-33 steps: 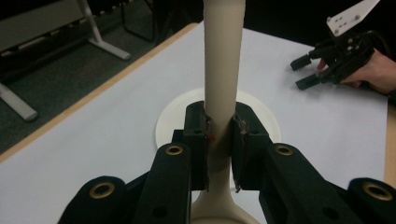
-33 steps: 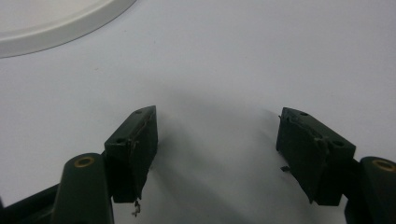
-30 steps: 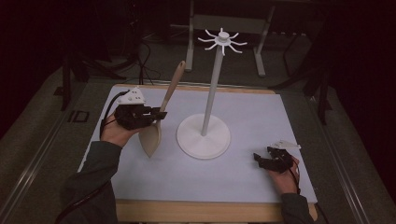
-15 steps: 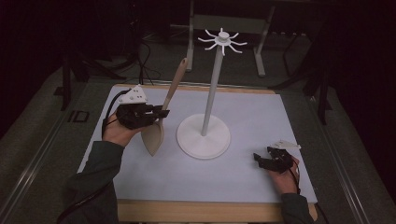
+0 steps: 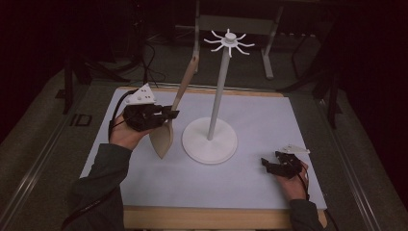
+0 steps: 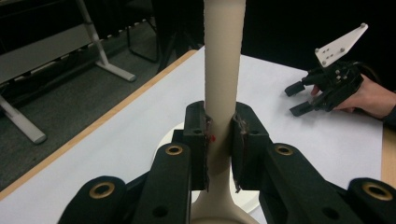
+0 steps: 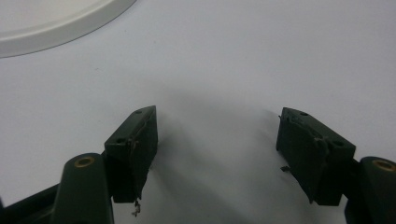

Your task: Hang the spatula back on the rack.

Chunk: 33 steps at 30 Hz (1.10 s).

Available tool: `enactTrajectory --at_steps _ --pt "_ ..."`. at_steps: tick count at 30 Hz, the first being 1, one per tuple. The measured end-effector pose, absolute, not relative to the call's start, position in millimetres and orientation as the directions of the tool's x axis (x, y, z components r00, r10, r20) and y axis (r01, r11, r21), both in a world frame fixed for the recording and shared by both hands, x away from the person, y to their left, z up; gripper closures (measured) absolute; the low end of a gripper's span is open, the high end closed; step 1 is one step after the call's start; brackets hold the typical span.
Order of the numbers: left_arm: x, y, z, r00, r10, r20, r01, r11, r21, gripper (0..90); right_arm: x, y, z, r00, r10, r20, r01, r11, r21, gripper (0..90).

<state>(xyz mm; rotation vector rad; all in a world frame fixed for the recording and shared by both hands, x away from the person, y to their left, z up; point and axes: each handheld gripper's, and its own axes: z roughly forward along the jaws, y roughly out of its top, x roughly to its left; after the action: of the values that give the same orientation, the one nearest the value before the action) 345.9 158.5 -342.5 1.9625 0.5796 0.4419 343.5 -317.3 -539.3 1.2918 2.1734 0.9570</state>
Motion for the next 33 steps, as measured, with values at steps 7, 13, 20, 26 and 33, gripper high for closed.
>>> enactTrajectory --at_steps 7,13,20,26,33 --pt "345 154 -337 0.823 0.564 0.069 0.192 -0.39 0.901 78.4 344 -317 -539 -0.47 0.882 -0.018 0.582 0.326 0.745 29.2" --pt "345 151 -333 0.822 0.565 0.075 0.185 -0.388 0.903 78.4 344 -317 -539 -0.471 0.882 -0.018 0.582 0.326 0.745 29.2" --pt "345 147 -328 0.825 0.559 0.084 0.175 -0.393 0.903 78.4 344 -317 -539 -0.471 0.882 -0.018 0.582 0.326 0.745 29.2" --pt "347 142 -325 0.824 0.558 0.096 0.169 -0.404 0.899 78.4 344 -317 -539 -0.471 0.882 -0.017 0.582 0.325 0.745 29.2" --pt "350 138 -322 0.823 0.56 0.095 0.172 -0.405 0.898 78.4 344 -318 -539 -0.471 0.882 -0.016 0.582 0.325 0.746 29.1"
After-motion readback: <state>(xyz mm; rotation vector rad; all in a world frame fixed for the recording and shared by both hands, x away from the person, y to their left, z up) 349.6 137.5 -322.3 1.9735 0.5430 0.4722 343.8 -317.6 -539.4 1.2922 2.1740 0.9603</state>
